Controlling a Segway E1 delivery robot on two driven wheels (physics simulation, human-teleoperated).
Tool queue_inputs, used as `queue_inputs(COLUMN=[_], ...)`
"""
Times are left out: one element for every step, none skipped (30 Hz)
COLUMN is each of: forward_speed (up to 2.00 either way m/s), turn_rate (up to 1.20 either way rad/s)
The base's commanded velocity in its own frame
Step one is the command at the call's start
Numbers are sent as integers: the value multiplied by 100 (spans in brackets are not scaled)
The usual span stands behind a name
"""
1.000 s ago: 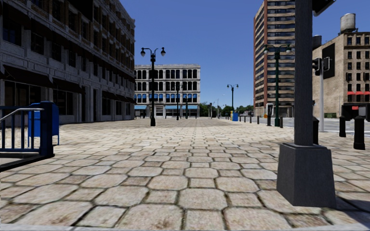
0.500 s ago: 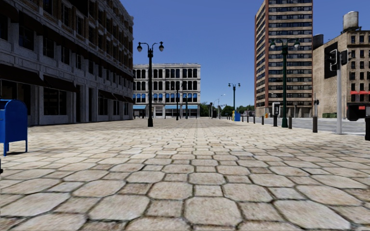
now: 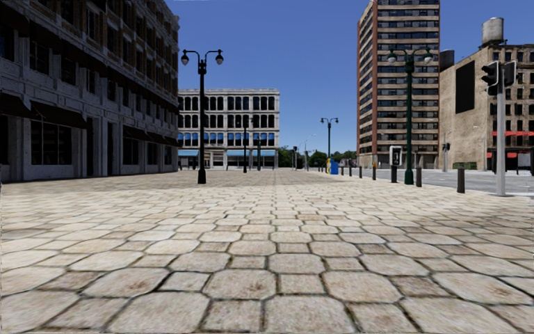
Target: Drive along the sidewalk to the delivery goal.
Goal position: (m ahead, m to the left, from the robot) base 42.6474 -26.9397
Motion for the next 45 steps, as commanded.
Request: queue_inputs(forward_speed=[181, 181, 181, 181, 181, 181, 181, 181, 181, 181, 181, 181, 181, 181, 181, 181, 181, 181, 181, 181, 178, 176, 175, 175, 175, 175, 175, 175, 175, 175, 175, 175, 175, 175, 175, 175, 175, 175, 175, 175, 175, 175, 175, 175, 175], turn_rate=[-42, -42, -42, -42, -43, -44, -45, -45, -45, -47, -49, -49, -50, -51, -55, -55, -57, -58, -59, -59, -61, -63, -64, -64, -64, -64, -64, -64, -64, -64, -64, -64, -64, -64, -64, -64, -64, -64, -64, -64, -64, -64, -64, -64, -64])
